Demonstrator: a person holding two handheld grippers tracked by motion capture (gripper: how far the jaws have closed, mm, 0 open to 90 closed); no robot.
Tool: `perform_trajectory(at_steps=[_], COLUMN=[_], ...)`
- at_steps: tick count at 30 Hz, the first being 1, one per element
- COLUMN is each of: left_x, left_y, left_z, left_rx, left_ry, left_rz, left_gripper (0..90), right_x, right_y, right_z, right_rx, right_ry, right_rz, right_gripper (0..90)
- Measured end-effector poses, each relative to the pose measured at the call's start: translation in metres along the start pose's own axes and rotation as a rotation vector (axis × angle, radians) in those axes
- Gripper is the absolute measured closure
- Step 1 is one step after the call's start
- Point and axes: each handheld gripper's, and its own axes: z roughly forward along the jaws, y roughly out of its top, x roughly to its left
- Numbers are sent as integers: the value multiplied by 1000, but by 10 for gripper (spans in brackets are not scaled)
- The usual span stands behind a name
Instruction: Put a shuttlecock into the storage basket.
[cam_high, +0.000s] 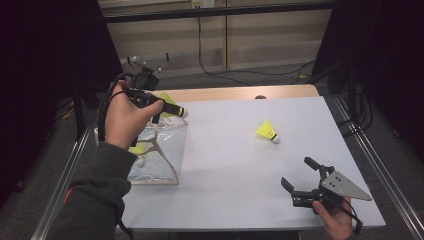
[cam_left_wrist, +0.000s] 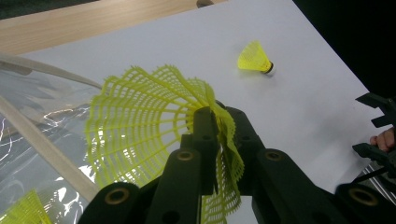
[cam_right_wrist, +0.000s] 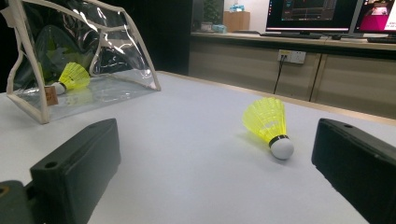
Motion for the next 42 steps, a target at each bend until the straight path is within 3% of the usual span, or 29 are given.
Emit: perform_trajectory(at_steps=[22, 42], left_x=[19, 26], left_y=[-6, -7], left_z=[-10, -24], left_rx=[-17, -25], left_ry=[30, 50], left_rz=[-31, -43], left_gripper=[840, 840], right_x=[0, 0], right_y=[0, 0], right_z=[0, 0], right_rx=[-1, -1], right_ry=[-2, -3], right_rz=[-6, -5], right_gripper=[10, 10])
